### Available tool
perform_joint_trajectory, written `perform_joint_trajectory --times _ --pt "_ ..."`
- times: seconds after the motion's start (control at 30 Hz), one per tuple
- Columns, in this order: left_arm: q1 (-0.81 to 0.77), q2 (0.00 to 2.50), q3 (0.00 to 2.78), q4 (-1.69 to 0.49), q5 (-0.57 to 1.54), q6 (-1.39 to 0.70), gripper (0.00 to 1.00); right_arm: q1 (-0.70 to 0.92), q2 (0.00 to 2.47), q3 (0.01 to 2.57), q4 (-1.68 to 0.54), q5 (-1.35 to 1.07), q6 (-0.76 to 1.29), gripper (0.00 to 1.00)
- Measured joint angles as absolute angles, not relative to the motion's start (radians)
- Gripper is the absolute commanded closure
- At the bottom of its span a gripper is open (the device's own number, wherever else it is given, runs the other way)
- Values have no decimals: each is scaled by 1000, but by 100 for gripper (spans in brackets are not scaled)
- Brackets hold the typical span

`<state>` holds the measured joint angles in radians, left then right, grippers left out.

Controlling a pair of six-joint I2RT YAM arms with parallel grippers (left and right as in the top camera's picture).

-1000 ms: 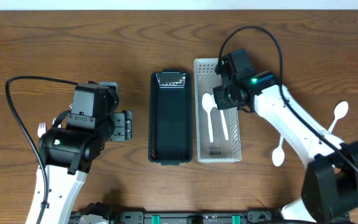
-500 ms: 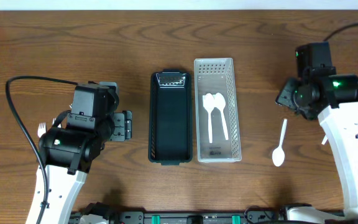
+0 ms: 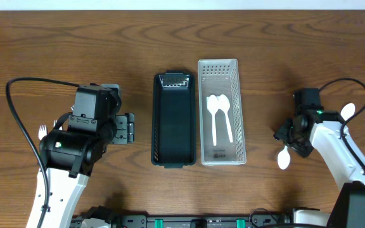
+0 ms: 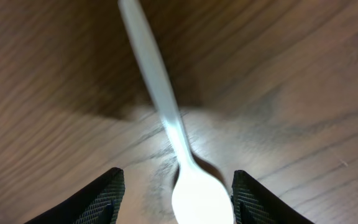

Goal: Pack container
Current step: 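Grasp a third white spoon with the right gripper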

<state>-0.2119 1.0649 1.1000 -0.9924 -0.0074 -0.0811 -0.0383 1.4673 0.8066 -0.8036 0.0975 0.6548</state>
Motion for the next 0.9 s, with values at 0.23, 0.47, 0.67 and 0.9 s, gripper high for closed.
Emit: perform_joint_trajectory --times 0.23,0.47,0.67,0.9 --pt "-212 1065 1100 -993 -7 -81 23 -73 1484 796 -751 100 654 42" --pt "-212 1065 1100 -993 -7 -81 23 -73 1593 796 -715 101 654 41" --pt "-212 1065 1100 -994 -7 -81 23 -73 1621 800 -692 94 653 51" --pt "-212 1065 1100 -994 -7 -81 23 -73 1628 804 -687 74 651 95"
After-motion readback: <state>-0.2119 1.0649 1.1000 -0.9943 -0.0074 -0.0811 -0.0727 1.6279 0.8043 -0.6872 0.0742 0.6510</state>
